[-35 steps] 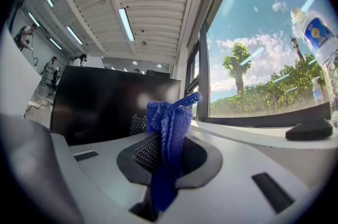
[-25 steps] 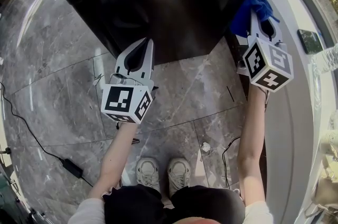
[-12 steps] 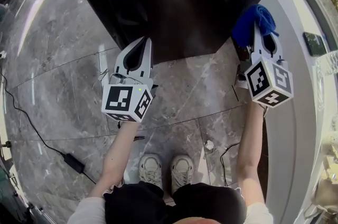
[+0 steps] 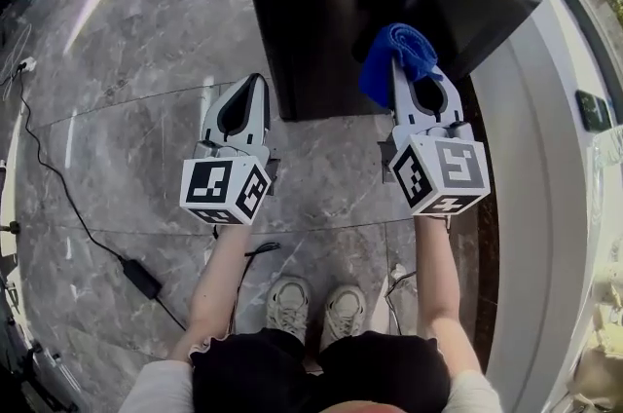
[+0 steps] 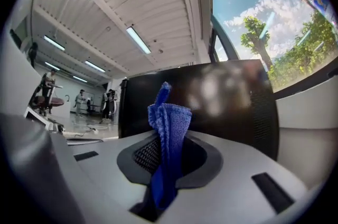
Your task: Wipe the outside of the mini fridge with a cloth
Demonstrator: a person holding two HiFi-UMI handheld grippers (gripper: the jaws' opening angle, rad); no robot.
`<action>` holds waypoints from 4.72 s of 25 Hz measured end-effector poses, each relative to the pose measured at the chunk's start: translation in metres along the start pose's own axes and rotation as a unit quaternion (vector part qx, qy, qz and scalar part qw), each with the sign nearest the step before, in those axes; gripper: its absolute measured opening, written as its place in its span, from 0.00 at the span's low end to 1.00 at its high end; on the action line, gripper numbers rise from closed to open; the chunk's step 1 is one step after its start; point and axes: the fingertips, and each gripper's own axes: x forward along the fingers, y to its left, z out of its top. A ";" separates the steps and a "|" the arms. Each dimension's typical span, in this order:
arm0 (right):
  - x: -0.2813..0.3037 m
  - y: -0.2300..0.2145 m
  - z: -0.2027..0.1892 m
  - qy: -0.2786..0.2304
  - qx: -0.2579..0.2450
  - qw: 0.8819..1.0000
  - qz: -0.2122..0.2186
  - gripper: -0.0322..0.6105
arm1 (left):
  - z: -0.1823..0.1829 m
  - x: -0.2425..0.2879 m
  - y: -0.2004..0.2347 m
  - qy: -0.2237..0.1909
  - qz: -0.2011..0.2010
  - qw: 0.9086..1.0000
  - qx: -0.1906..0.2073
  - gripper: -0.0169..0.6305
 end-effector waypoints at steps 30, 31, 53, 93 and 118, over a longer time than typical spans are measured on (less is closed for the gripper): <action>0.056 0.099 -0.029 0.015 -0.048 0.994 0.098 0.15 | -0.006 -0.007 0.006 0.011 0.012 1.000 -0.003 0.03; 0.054 0.091 -0.028 0.014 -0.046 0.995 0.090 0.15 | -0.008 -0.005 0.002 0.012 0.008 1.000 -0.004 0.03; -0.001 -0.090 -0.015 0.008 -0.042 0.994 -0.102 0.15 | -0.031 0.034 -0.066 0.027 -0.066 0.997 -0.011 0.03; -0.046 -0.210 -0.022 0.022 -0.040 0.977 -0.208 0.15 | -0.054 0.054 -0.075 0.045 -0.072 0.996 -0.004 0.03; 0.057 0.125 -0.088 0.039 0.025 0.990 0.131 0.15 | -0.059 -0.007 0.025 0.038 0.034 0.999 0.006 0.03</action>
